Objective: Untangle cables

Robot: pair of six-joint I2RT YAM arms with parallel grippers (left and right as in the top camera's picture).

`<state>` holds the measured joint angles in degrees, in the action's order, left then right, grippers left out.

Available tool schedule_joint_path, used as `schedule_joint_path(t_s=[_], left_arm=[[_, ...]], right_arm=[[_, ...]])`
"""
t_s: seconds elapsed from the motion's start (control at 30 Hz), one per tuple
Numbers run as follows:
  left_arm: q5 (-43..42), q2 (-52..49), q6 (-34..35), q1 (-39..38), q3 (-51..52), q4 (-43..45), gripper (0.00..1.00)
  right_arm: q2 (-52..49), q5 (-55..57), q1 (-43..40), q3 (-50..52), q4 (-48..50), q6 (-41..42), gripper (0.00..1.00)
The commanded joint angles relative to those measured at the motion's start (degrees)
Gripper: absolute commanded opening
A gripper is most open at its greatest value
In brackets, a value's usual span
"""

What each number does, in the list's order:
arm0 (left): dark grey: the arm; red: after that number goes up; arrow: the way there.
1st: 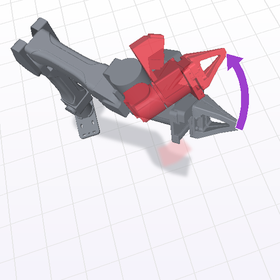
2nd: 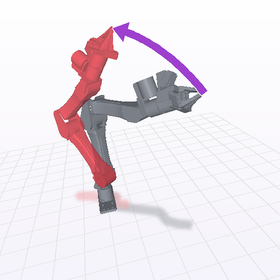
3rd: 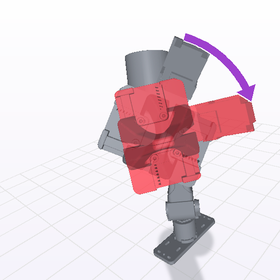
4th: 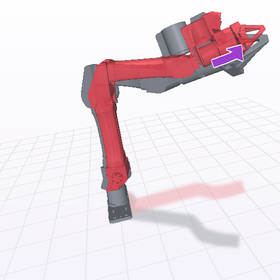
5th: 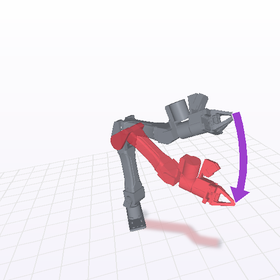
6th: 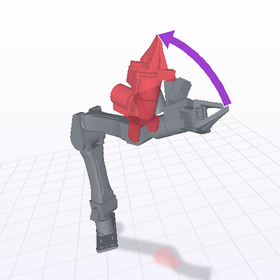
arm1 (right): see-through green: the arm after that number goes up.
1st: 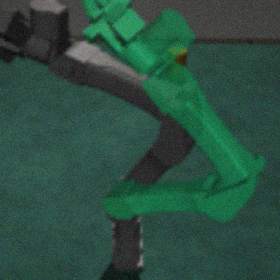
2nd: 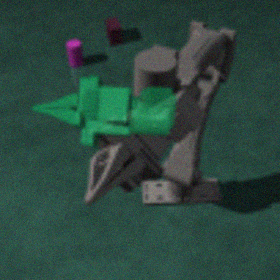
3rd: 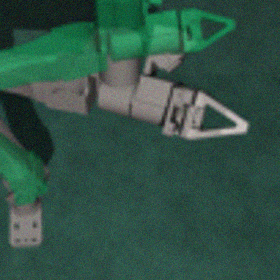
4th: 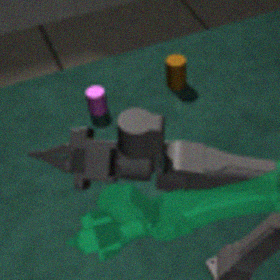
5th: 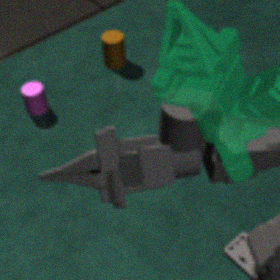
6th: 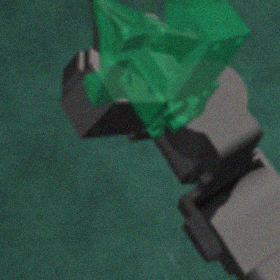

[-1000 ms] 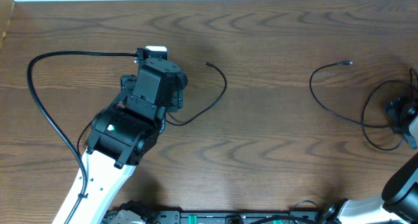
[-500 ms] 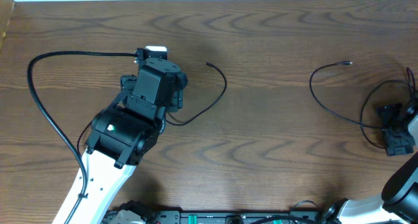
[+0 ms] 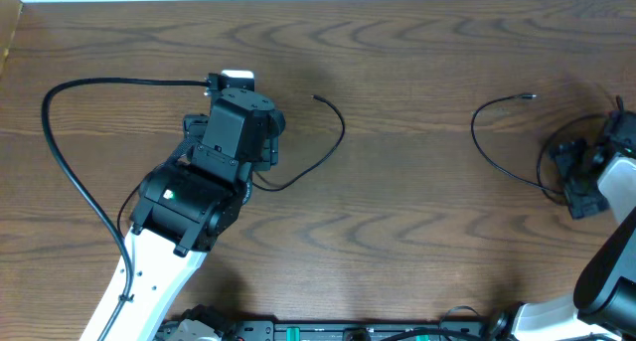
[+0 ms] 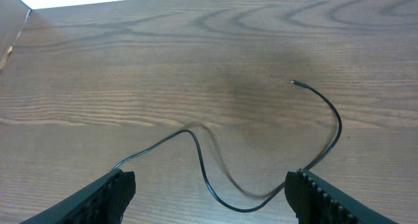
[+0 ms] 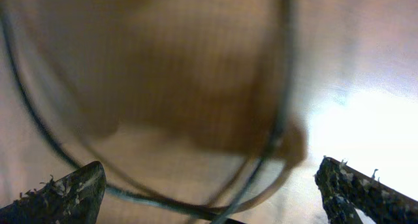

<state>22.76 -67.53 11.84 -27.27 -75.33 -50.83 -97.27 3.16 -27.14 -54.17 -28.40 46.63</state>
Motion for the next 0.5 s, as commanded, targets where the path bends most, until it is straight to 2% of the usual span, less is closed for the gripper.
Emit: schedule_joint_path(t_s=[0.0, 0.17, 0.47], left_arm=[[0.11, -0.2, 0.09, 0.24, -0.5, -0.11, 0.79], [0.11, -0.2, 0.09, 0.24, -0.5, -0.11, 0.79], [0.13, -0.2, 0.09, 0.24, -0.5, -0.11, 0.79]], right_arm=[[0.17, 0.55, 1.81, -0.02, 1.99, -8.15, 0.99], [0.11, 1.46, 3.1, -0.02, 3.23, -15.69, 0.99], [-2.93, 1.44, 3.13, 2.62, 4.37, -16.31, 0.99]])
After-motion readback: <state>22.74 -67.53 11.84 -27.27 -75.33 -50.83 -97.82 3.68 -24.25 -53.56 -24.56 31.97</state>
